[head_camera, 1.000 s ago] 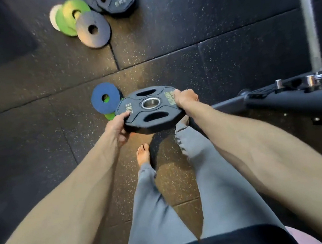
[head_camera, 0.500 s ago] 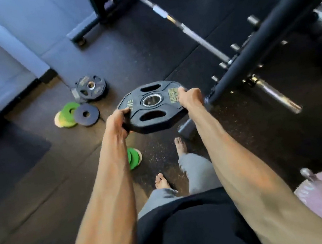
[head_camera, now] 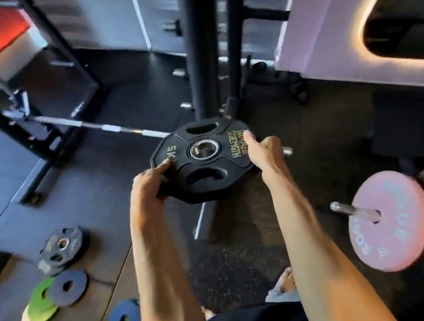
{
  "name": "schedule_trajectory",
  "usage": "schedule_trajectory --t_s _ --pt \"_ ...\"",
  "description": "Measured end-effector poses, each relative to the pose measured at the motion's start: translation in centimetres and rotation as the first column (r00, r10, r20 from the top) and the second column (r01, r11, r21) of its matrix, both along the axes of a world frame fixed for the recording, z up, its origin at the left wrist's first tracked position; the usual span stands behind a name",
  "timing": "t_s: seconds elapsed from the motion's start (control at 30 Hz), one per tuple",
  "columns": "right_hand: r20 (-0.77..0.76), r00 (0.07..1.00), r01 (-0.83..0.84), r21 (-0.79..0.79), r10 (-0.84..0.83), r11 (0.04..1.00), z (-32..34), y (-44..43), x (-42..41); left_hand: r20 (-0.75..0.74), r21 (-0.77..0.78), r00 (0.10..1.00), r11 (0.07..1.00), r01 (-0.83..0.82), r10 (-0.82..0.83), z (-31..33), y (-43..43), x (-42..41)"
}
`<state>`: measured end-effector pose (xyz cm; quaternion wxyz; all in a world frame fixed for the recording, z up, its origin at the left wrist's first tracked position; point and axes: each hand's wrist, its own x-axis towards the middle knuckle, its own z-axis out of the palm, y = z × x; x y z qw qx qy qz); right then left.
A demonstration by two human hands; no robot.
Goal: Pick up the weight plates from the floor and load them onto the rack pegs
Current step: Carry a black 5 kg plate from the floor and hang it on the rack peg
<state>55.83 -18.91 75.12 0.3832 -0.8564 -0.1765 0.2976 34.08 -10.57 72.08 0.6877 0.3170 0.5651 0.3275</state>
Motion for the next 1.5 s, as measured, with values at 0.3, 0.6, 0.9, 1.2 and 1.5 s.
schedule_trajectory --t_s 0.3,0.6,0.9,1.2,1.5 --pt "-0.042 0.952 0.307 0.153 -0.304 0.939 2.9 -7.4 17.7 -0.003 0.064 0.982 0.980 0.189 -0.189 4.1 -3.0 21.6" --pt "-0.179 0.851 0.524 0.216 -0.494 0.824 2.8 -11.2 30.9 -0.048 0.075 0.916 0.913 0.402 -0.399 6.2 -2.7 37.3" --pt "-0.216 0.781 0.624 0.302 -0.585 0.721 2.0 -5.4 43.6 -0.041 0.162 0.877 0.863 0.479 -0.479 6.7 4.4 52.5" --pt "-0.218 0.746 0.661 0.358 -0.630 0.659 3.4 2.8 54.0 -0.130 0.297 0.855 0.803 0.516 -0.502 9.6 12.3 63.9" --pt "-0.256 0.762 0.638 0.450 -0.594 0.624 4.4 9.1 65.7 -0.076 0.351 0.874 0.807 0.474 -0.480 11.9 17.2 74.5"
